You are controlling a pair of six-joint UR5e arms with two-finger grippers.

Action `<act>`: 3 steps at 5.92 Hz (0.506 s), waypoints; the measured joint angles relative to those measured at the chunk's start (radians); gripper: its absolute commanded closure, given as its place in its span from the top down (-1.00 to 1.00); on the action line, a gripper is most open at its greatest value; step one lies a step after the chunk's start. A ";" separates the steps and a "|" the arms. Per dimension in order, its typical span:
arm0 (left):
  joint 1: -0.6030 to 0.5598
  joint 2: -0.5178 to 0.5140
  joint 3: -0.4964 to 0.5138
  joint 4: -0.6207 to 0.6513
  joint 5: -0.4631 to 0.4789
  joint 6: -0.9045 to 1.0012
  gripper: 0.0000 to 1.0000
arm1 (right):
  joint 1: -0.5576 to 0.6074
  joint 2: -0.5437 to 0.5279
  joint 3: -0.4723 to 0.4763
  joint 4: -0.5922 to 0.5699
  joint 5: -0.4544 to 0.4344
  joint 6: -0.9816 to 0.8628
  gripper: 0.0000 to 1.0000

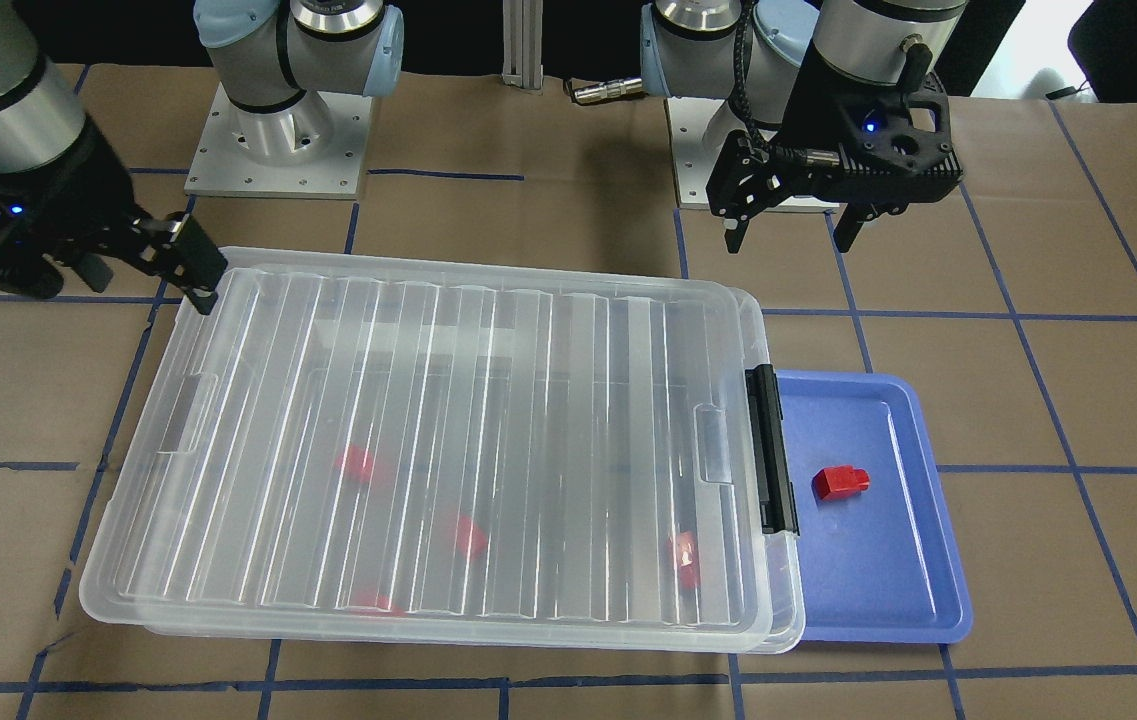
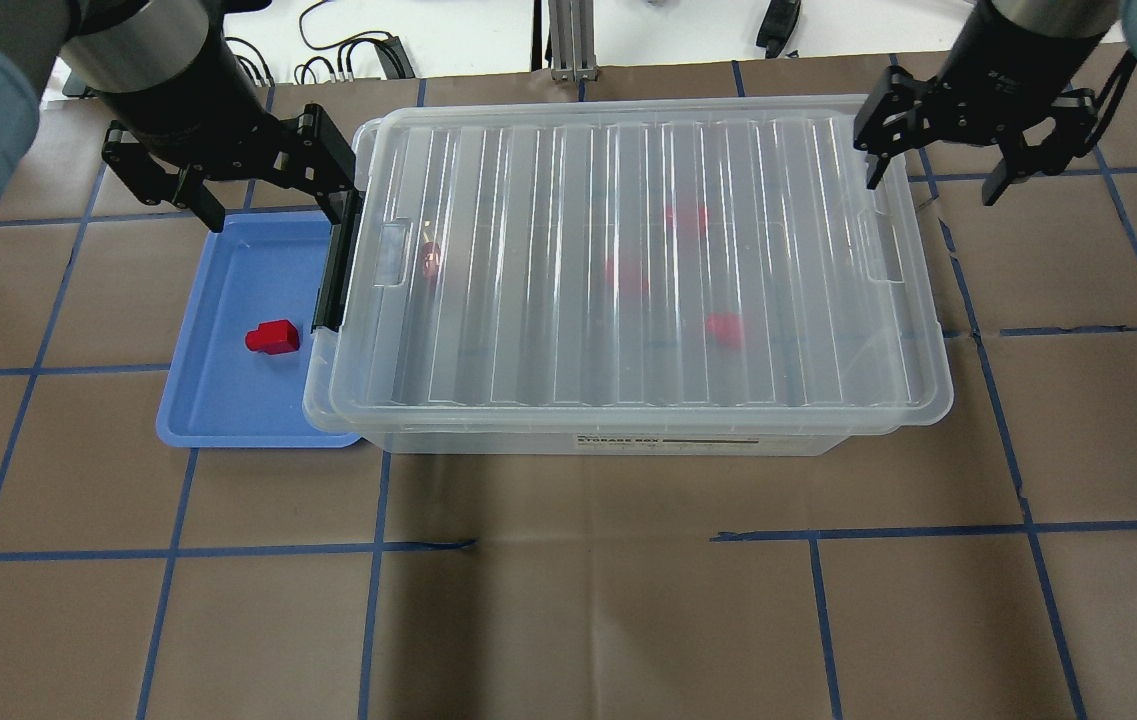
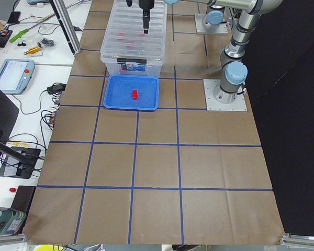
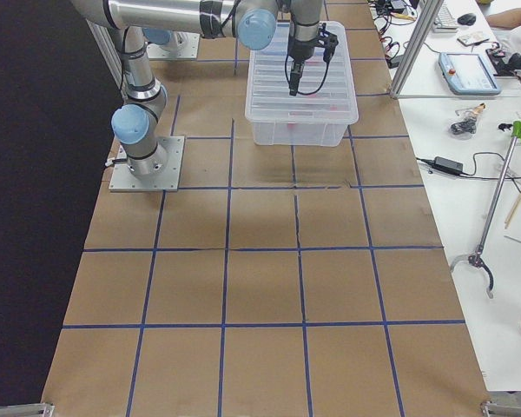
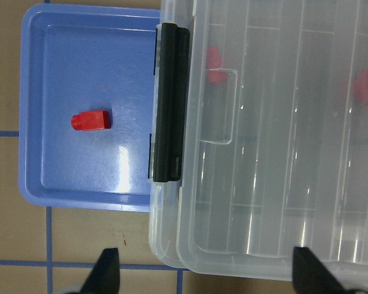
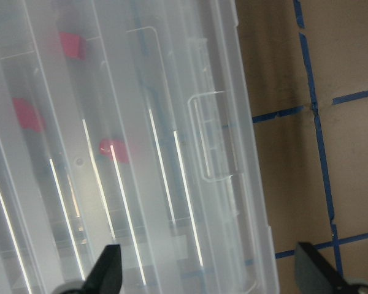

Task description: Place red block in blue tray from box

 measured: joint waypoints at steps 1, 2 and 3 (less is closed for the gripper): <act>0.008 0.013 -0.021 0.019 -0.013 0.003 0.96 | 0.044 0.006 -0.007 0.001 -0.012 0.034 1.00; 0.012 0.011 -0.022 0.029 -0.029 0.007 0.96 | 0.039 0.007 -0.016 0.002 0.005 0.037 1.00; 0.016 0.005 -0.016 0.031 -0.042 0.012 0.96 | 0.024 0.006 -0.027 0.003 0.029 0.034 1.00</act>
